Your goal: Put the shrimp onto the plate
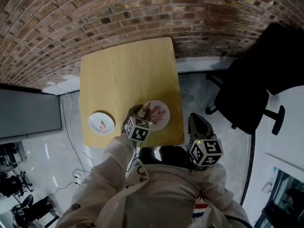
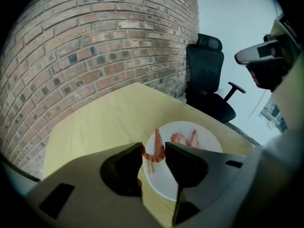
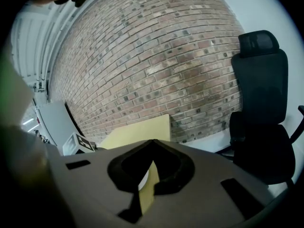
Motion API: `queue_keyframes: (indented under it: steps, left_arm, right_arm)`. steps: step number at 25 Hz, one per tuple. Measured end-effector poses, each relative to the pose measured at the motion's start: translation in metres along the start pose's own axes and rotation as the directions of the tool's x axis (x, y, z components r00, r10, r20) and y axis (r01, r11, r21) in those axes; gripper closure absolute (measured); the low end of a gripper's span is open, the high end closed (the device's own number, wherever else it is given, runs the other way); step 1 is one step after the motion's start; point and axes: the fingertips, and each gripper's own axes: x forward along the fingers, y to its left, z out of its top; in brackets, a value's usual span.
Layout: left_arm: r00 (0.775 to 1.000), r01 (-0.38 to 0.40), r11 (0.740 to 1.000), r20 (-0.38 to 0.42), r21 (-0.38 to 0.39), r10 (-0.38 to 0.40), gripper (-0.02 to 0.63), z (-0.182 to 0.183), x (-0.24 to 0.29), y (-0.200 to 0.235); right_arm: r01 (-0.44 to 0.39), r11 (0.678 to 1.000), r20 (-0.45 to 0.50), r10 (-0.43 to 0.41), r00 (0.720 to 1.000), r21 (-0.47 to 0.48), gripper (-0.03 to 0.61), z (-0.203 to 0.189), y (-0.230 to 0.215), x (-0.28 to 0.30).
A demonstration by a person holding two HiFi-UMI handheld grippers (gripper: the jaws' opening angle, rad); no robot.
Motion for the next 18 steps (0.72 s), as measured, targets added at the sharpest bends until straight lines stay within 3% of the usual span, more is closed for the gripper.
queue_keyframes:
  steps: [18]
  left_arm:
    - [0.999, 0.009, 0.999, -0.042, -0.036, -0.01, 0.46, 0.009, 0.026, -0.014]
  right_arm:
    - [-0.017, 1.0, -0.035, 0.018, 0.999, 0.014, 0.555, 0.002, -0.032, 0.02]
